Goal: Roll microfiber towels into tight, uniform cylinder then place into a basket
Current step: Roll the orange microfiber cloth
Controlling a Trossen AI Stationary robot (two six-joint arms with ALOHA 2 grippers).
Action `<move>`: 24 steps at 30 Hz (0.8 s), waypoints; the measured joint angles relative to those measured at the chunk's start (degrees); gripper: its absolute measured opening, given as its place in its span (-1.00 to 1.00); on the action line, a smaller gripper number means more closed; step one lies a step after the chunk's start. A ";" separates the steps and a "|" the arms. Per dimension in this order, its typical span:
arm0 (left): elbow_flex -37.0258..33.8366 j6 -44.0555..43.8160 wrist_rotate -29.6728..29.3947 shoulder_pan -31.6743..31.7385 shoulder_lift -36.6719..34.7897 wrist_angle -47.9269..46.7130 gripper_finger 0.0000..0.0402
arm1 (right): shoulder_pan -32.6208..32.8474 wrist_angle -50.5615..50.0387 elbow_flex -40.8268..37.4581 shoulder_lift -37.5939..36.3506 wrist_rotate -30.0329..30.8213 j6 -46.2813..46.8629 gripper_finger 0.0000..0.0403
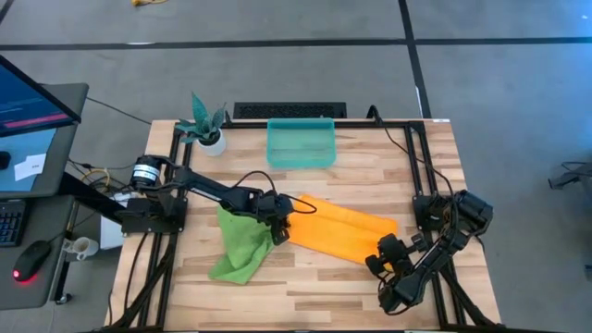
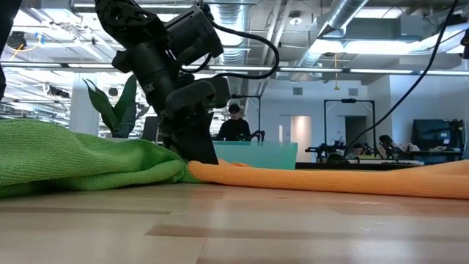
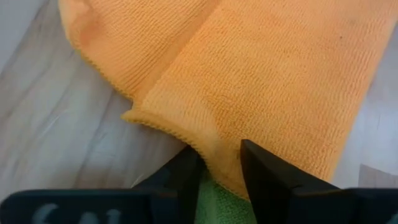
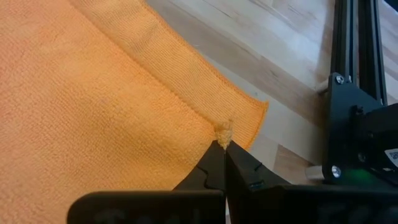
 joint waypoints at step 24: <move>5.64 1.92 2.36 0.75 -0.02 -8.68 -0.47 | 0.01 0.70 0.00 0.00 -0.04 0.07 -0.94</move>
